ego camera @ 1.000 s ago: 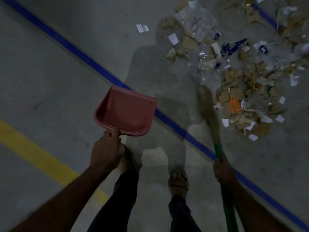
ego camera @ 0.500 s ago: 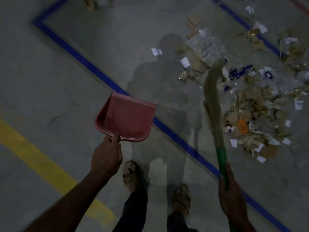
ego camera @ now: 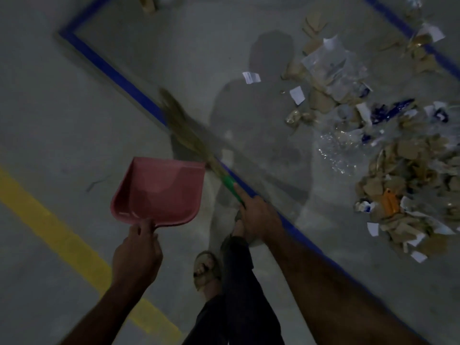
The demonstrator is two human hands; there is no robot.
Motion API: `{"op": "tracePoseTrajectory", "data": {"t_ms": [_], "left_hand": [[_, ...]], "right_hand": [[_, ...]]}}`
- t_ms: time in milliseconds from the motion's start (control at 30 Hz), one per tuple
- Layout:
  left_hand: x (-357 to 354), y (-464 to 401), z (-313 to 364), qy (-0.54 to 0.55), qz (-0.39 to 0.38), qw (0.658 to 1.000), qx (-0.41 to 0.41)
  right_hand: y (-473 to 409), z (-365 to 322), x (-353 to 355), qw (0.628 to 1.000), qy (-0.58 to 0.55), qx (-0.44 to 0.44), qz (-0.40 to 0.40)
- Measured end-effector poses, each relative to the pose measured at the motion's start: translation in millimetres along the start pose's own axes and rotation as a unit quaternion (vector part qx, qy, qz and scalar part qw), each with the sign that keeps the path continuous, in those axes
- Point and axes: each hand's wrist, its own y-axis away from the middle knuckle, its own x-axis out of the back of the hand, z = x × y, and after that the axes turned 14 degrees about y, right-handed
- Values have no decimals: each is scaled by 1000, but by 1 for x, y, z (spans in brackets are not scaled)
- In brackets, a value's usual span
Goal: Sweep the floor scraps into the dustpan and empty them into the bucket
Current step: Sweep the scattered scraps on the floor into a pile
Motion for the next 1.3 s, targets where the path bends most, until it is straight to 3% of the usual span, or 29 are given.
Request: {"op": "tracePoseTrajectory", "data": {"t_ms": [100, 200, 300, 467, 633, 800, 867, 967, 1300], "left_hand": [[1, -16, 5, 2, 0, 1000, 3], [1, -45, 36, 1, -7, 1000, -26], [1, -80, 87, -2, -9, 997, -75], [-4, -134, 166, -4, -11, 990, -142], [-8, -165, 228, -20, -33, 981, -190], [-8, -184, 266, -39, -58, 970, -232], [-6, -190, 277, -42, -63, 966, -246], [-2, -203, 288, -44, -63, 964, -255], [53, -264, 303, -67, -87, 952, -286]], "right_hand": [[-40, -3, 14, 998, -46, -30, 6], [-61, 15, 27, 983, -132, -123, 19], [-63, 60, 31, 944, -241, -223, 32], [-60, 172, 35, 877, -305, -370, 33], [-38, 264, 51, 834, -359, -417, 40], [-9, 314, 65, 804, -366, -461, 89], [9, 317, 71, 794, -366, -473, 115], [34, 306, 78, 809, -331, -463, 149], [60, 173, 123, 836, -283, -426, 198]]}}
